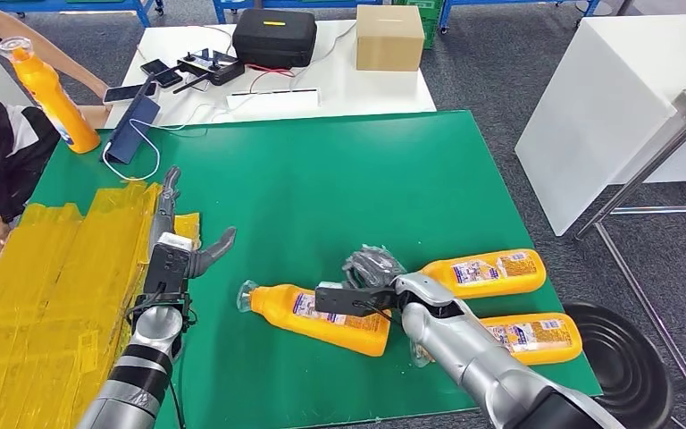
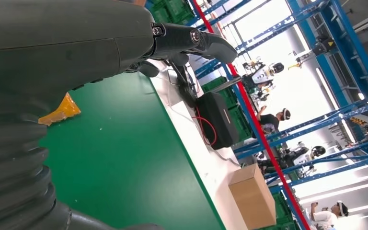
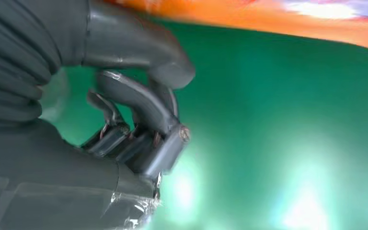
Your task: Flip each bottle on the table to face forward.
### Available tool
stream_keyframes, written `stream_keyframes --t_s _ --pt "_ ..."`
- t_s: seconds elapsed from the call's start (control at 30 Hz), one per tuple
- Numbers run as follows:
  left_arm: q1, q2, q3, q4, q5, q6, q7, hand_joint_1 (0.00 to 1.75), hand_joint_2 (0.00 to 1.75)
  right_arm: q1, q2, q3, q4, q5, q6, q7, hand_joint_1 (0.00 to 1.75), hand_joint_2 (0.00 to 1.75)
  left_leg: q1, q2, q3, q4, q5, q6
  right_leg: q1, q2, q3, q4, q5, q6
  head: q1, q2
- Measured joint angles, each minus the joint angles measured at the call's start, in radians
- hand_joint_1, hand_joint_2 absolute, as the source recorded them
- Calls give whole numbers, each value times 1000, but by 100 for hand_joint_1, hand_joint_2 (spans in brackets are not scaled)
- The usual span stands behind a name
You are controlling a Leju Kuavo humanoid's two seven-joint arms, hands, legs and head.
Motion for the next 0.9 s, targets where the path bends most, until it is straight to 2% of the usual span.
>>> stream_keyframes --t_s 0.07,0.1,0.23,0.3,0.5,0.63,0.9 --pt "2 0 0 0 1 1 3 0 175 1 6 17 20 32 -27 30 10 175 0 -1 -3 0 0 0 0 0 -2 0 0 0 0 0" --pt "4 0 0 0 0 1 5 0 175 2 11 22 26 46 -51 42 0 175 0 -1 -4 0 0 0 0 0 -3 0 0 0 0 0" --pt "17 -1 0 -7 -13 3 15 0 175 1 45 27 30 95 -178 83 0 175 0 -1 -6 0 0 0 0 0 -6 1 0 0 0 0" --pt "28 -1 0 -18 -21 3 21 0 175 0 56 26 5 119 -211 94 0 175 0 -2 -7 0 0 0 0 0 -7 1 0 0 0 0" --pt "52 -2 5 -46 -36 -6 26 0 175 -1 67 4 -138 171 -221 125 0 175 0 -2 -9 0 0 0 0 -1 -9 1 0 0 0 0" --pt "61 -2 11 -58 -39 -6 26 0 175 8 68 -6 -202 189 -242 104 0 175 0 -2 -10 0 0 0 0 -1 -9 1 0 0 0 0" --pt "82 -2 27 -83 -63 -6 27 0 175 92 86 -14 -431 292 -319 99 0 175 0 -2 -10 0 0 0 0 -1 -11 1 0 0 0 0"
